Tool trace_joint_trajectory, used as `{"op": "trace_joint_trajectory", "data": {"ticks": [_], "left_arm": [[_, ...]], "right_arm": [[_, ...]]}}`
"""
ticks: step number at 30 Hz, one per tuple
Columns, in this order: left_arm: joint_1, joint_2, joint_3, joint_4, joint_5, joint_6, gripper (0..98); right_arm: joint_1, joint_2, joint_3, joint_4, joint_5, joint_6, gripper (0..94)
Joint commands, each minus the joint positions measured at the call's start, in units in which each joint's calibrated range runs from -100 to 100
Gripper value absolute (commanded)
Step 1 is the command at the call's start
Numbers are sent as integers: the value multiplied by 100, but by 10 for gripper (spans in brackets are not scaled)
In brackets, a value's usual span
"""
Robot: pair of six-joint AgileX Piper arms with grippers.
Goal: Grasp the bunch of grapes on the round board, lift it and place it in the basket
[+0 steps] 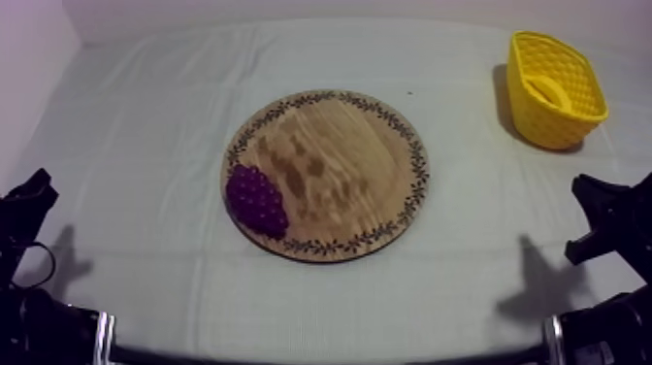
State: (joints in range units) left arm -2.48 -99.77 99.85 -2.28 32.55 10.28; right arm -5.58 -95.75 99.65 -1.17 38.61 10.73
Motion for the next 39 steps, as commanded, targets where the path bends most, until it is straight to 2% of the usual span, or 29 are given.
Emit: {"op": "trace_joint_trajectory", "data": {"ticks": [1, 22, 39], "left_arm": [[-1, 3, 4, 1, 3, 0, 0], [-1, 3, 4, 1, 3, 0, 0], [-1, 3, 4, 1, 3, 0, 0]], "right_arm": [[-1, -1, 2, -3, 10, -1, 4], [-1, -1, 2, -3, 10, -34, 5], [-41, -1, 2, -3, 10, 148, 4]]}}
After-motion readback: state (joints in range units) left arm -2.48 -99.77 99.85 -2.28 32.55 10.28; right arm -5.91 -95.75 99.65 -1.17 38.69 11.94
